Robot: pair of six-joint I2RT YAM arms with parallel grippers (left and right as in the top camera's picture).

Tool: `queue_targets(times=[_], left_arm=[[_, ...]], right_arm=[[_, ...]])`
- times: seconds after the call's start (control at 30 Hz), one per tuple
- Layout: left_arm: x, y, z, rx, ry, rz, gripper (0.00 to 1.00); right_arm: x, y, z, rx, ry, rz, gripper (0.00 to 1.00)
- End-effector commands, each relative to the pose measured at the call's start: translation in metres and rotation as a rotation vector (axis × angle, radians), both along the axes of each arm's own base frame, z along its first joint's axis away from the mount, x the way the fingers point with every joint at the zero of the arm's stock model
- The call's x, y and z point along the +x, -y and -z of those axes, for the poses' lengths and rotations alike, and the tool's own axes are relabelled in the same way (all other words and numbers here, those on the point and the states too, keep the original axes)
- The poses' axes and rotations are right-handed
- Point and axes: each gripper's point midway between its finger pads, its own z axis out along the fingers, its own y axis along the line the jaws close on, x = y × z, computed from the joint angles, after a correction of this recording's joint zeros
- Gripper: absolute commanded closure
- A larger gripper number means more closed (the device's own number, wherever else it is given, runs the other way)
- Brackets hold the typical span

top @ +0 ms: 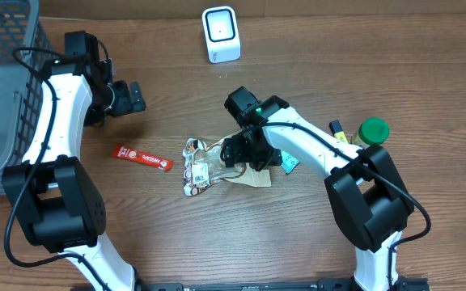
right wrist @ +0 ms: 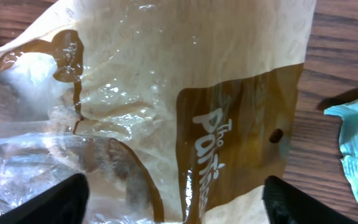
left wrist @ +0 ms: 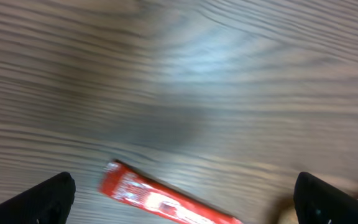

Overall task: Scan the item barcode
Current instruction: 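Bring the left gripper to the pastry bag and adjust it with both grippers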

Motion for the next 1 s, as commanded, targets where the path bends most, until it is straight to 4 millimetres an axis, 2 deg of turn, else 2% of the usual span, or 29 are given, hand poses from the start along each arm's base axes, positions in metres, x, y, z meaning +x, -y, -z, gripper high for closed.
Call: queue_targets(times=[0.0, 0.03, 0.07, 0.13, 0.27, 0.4, 0.5, 0.63, 0.83, 0.97], left_arm=[[-0.006, 0.051, -0.01, -0.27, -0.017, 0.058, 0.0], [-0.009, 0.055, -0.011, -0.286, -0.029, 0.062, 0.03], [-0.018, 0.064, -0.011, -0.314, -0.067, 0.072, 0.6], [-0.028, 0.075, -0.01, -0.337, -0.109, 0.085, 0.76], [-0.058, 0.106, 0.005, -0.319, -0.227, 0.154, 0.79], [-0.082, 0.122, 0.028, -0.224, -0.305, 0.224, 0.9], [-0.099, 0.142, 0.047, -0.206, -0.342, 0.277, 0.9], [-0.112, 0.163, 0.069, -0.194, -0.339, 0.341, 0.87], [-0.112, 0.173, 0.084, -0.185, -0.313, 0.326, 0.89], [-0.11, 0.161, 0.088, -0.113, -0.314, 0.276, 0.9]], right_arm=[[-0.005, -0.008, 0.002, 0.028, -0.017, -0.022, 0.07], [-0.005, -0.008, 0.002, 0.029, -0.016, -0.032, 0.07], [-0.005, -0.008, 0.002, 0.028, -0.016, -0.04, 0.07], [-0.005, -0.008, 0.002, 0.027, -0.017, -0.04, 0.07], [-0.005, -0.008, 0.002, 0.028, -0.017, -0.046, 0.07], [-0.009, -0.013, 0.0, 0.063, -0.031, -0.093, 0.07], [-0.01, -0.015, 0.0, 0.073, -0.037, -0.093, 0.07], [-0.009, -0.016, 0.0, 0.077, -0.031, -0.094, 0.07], [-0.006, -0.011, 0.0, 0.078, -0.032, -0.083, 0.07], [-0.004, -0.01, -0.003, 0.129, -0.049, -0.118, 0.07]])
